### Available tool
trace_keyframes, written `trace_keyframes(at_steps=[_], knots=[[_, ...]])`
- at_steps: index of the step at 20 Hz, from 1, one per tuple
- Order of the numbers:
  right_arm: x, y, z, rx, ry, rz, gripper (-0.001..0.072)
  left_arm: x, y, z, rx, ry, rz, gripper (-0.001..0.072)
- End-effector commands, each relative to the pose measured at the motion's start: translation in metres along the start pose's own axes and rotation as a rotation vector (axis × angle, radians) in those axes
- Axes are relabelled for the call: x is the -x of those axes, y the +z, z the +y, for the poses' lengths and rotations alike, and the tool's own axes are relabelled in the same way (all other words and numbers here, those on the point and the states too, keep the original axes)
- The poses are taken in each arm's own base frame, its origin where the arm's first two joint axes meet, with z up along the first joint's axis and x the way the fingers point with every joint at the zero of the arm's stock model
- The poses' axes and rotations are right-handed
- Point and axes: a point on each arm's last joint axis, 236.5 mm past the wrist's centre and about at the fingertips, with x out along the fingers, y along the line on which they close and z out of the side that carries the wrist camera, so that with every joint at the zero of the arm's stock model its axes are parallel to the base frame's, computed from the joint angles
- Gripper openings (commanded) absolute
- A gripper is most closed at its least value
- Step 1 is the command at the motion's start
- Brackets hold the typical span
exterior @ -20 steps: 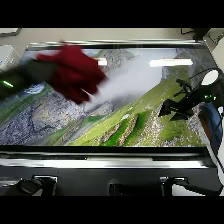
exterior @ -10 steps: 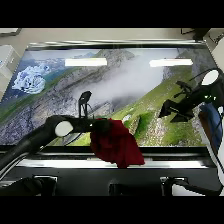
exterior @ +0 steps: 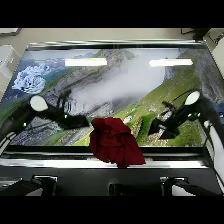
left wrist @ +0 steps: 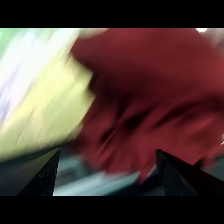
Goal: Fold the clothes and pants, and hang the long-sleeved shirts on hangers.
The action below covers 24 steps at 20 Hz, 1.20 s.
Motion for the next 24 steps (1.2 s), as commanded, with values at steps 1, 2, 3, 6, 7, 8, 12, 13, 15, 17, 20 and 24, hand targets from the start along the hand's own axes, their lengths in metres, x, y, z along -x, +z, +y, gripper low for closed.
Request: trace_keyframes(at_steps=[1,2,3,6,7,8,12,13,15,17,20,24], knots=[[-0.055,-0.022,-0.009,0.031,-0.012,0.059,0.0715,-0.046,-0.07,0.016,0.086,-0.06,0.154,0.0711],[-0.061,-0.027,-0.01,0.022,-0.009,0.073,0.0715,-0.063,-0.079,0.014,0.108,-0.075,0.154,0.071],[-0.065,-0.031,-0.009,0.013,0.004,0.087,0.0715,-0.078,-0.086,0.011,0.126,-0.088,0.145,0.0711],[-0.074,-0.038,-0.008,-0.009,0.029,0.104,0.0714,-0.103,-0.089,0.0,0.13,-0.102,0.101,0.071],[-0.077,-0.037,-0.01,-0.019,0.027,0.096,0.0713,-0.108,-0.087,-0.004,0.132,-0.107,0.088,0.0711],[-0.081,-0.036,-0.009,-0.034,0.04,0.086,0.0713,-0.111,-0.086,-0.006,0.141,-0.114,0.083,0.071],[-0.103,-0.037,0.009,0.0,0.052,0.072,0.0712,-0.122,-0.081,-0.005,0.162,-0.103,0.066,0.0556],[-0.11,-0.038,0.015,0.029,0.04,0.069,0.0712,-0.123,-0.077,-0.005,0.175,-0.102,0.049,0.0498],[-0.122,-0.038,0.026,0.062,0.013,0.055,0.0576,-0.122,-0.072,-0.005,0.189,-0.102,0.029,0.0151],[-0.122,-0.038,0.033,0.09,0.006,0.058,0.0073,-0.115,-0.061,-0.01,0.145,-0.112,-0.001,0.0025],[-0.082,-0.013,0.03,0.128,-0.062,-0.023,0.0033,-0.068,-0.011,-0.021,0.057,-0.126,-0.154,0.0024],[0.105,0.06,0.027,0.142,-0.185,-0.502,0.0033,0.096,0.063,-0.026,-0.082,-0.081,-0.511,0.0024]])
